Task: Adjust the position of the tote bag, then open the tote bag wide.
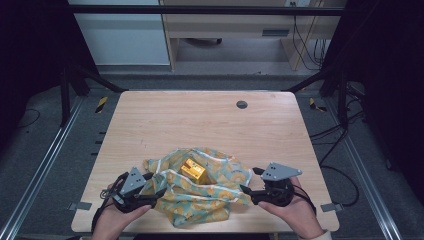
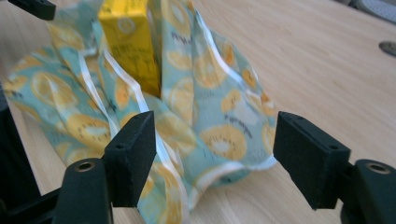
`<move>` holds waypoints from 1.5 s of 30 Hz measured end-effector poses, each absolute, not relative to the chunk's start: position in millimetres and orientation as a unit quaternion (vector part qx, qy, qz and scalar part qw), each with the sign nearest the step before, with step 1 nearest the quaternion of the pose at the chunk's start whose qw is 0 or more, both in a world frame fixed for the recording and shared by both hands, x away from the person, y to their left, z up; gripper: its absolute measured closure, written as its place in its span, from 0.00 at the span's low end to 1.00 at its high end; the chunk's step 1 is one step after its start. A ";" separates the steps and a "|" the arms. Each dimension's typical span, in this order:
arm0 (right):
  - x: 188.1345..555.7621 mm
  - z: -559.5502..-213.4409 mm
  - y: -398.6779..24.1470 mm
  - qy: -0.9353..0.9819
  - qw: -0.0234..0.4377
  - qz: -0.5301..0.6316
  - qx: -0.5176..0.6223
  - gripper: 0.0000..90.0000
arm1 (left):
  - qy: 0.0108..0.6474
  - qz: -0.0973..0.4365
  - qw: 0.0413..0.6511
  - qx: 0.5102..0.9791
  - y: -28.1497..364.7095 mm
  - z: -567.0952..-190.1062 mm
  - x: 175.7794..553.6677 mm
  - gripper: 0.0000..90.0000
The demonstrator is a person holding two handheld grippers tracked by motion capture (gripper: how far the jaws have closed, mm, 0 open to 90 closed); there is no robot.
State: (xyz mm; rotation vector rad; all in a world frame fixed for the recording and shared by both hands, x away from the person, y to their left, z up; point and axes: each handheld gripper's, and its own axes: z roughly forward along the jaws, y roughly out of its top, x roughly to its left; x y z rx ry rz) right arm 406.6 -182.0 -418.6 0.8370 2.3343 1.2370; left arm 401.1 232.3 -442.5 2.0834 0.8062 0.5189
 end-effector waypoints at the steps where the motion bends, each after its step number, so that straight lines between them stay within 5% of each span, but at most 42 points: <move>1: 407.7 -415.1 -180.1 0.827 0.184 0.442 0.295 0.33 | 0.319 0.210 0.423 0.821 233.2 -436.1 399.8 0.33; 12: 450.0 -415.4 -134.4 0.850 0.160 0.418 0.277 0.35 | 0.300 0.214 0.412 0.833 205.7 -422.3 427.7 0.35; 19: 477.1 -444.6 -101.7 0.872 0.120 0.398 0.258 0.44 | 0.261 0.191 0.385 0.865 182.9 -454.9 429.4 0.34; 25: 481.9 -461.0 -94.2 0.881 0.105 0.379 0.262 0.40 | 0.257 0.180 0.362 0.878 176.5 -470.4 432.9 0.29; 29: 482.6 -466.4 -86.9 0.889 0.110 0.366 0.254 0.72 | 0.270 0.185 0.342 0.881 172.9 -476.7 435.3 0.28; 34: 482.4 -464.0 -86.4 0.888 0.114 0.370 0.250 0.95 | 0.276 0.197 0.324 0.883 174.6 -478.1 434.3 0.46; 35: 483.5 -461.6 -88.0 0.882 0.115 0.382 0.253 0.99 | 0.274 0.195 0.321 0.885 176.0 -478.5 433.4 0.62; 40: 491.3 -455.8 -90.2 0.868 0.116 0.403 0.264 1.00 | 0.264 0.204 0.320 0.887 177.9 -474.2 429.9 0.88; 45: 504.4 -452.1 -90.6 0.854 0.114 0.422 0.281 1.00 | 0.241 0.193 0.328 0.893 180.5 -465.2 419.5 0.94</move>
